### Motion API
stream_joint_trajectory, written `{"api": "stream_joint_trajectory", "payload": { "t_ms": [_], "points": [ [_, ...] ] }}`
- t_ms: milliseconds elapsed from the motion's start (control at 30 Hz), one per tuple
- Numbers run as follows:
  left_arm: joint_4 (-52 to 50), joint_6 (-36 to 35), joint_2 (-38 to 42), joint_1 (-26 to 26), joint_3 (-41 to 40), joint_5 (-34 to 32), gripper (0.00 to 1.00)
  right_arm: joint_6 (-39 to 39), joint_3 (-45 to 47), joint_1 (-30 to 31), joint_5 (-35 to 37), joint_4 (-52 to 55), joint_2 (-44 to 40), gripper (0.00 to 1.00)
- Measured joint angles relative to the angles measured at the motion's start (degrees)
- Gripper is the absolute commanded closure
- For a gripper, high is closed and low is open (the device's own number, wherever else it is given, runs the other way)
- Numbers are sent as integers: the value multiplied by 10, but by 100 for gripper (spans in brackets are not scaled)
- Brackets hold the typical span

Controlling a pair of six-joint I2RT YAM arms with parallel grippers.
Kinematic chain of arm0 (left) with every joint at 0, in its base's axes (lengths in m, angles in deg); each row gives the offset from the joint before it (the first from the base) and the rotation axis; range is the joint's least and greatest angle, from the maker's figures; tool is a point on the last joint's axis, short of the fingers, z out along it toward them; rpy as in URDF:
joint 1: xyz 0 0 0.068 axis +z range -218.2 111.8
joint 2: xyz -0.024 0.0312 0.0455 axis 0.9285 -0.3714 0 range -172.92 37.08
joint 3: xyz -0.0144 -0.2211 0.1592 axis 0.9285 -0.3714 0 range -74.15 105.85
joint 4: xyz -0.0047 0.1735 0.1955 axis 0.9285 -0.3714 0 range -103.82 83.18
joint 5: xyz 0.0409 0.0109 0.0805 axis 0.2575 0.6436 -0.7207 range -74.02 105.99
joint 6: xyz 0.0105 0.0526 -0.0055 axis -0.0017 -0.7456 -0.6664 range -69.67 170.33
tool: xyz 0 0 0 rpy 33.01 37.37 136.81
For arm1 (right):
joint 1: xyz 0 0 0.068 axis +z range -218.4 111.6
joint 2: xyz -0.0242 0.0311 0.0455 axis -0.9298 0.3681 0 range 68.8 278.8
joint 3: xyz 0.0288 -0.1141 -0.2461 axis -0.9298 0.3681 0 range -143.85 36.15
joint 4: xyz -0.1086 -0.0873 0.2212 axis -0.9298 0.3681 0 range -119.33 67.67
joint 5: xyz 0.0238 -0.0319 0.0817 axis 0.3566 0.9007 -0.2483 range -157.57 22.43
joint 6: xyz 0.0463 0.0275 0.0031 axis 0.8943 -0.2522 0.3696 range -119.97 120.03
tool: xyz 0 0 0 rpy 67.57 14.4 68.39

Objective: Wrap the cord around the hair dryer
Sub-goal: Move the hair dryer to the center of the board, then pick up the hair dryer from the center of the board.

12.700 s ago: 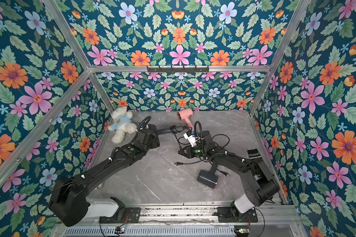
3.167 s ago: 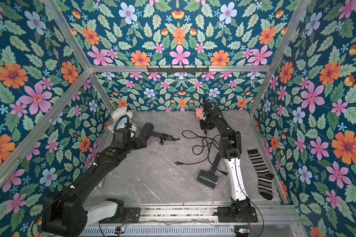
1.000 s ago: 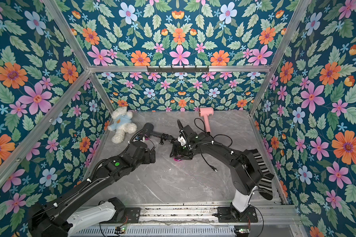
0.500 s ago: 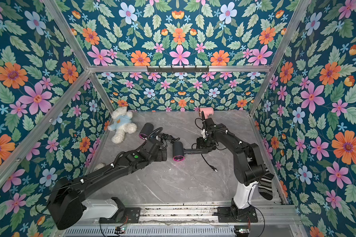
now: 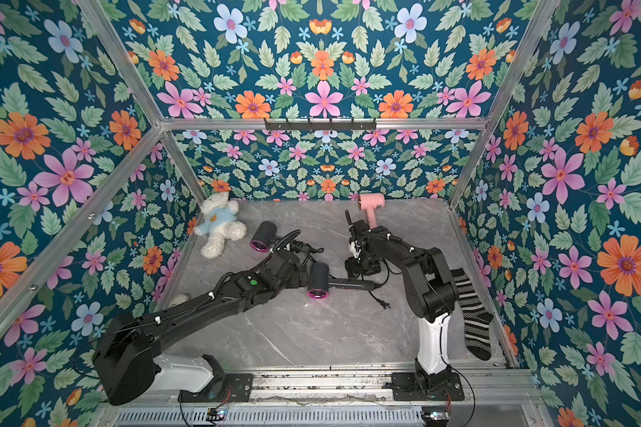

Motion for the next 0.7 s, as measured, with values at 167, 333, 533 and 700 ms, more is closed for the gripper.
{"api": "stream_joint_trajectory", "payload": {
  "t_ms": [167, 333, 533, 700],
  "points": [
    [-2, -36, -65, -6, 45, 26, 1, 29, 31, 9, -47, 8, -65, 27],
    [-19, -42, -125, -26, 73, 58, 1, 82, 67, -77, -47, 12, -165, 26],
    [-19, 34, -139, -60, 68, 61, 1, 92, 86, -113, -7, 39, -228, 26],
    [-22, 90, -184, -71, 80, 59, 1, 96, 110, -114, 6, 46, -256, 26]
  ]
}}
